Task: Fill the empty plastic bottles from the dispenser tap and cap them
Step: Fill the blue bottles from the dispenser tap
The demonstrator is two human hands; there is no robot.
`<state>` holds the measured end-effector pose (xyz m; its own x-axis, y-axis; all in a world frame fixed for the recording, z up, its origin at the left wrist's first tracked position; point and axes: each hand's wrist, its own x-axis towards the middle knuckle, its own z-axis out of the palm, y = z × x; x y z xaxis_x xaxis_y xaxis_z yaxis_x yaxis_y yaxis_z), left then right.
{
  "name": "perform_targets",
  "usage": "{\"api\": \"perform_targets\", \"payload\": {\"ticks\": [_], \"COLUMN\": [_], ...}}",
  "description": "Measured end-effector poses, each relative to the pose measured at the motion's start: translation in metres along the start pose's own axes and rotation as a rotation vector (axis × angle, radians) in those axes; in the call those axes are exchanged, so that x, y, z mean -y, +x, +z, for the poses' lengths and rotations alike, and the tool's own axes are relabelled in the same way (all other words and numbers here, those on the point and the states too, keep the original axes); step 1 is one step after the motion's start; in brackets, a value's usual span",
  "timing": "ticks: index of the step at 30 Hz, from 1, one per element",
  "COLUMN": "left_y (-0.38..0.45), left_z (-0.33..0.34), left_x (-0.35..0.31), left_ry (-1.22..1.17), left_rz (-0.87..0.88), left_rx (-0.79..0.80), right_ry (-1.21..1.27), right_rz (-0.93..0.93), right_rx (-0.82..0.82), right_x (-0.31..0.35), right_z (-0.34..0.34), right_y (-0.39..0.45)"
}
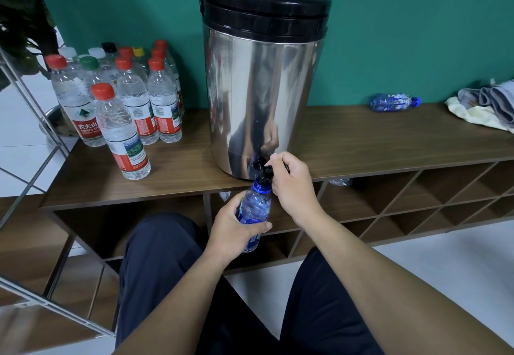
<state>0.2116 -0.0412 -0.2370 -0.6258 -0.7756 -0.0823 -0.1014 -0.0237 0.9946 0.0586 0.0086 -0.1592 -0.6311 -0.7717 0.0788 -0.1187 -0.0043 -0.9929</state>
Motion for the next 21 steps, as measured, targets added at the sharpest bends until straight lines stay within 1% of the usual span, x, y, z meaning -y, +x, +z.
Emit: {"api": "perform_targets", "payload": {"ticks": [21], "left_y": [-0.0003], "left_z": [-0.0002], "left_x": [-0.0014], "left_ry": [0.022], "left_rz": [-0.016], "left_rx": [-0.007], "right_ry": [-0.013], "right_rz": [-0.007], "right_rx": [0.006], "right_x": [0.0005], "right_z": [-0.0007], "right_y": [0.0001]}}
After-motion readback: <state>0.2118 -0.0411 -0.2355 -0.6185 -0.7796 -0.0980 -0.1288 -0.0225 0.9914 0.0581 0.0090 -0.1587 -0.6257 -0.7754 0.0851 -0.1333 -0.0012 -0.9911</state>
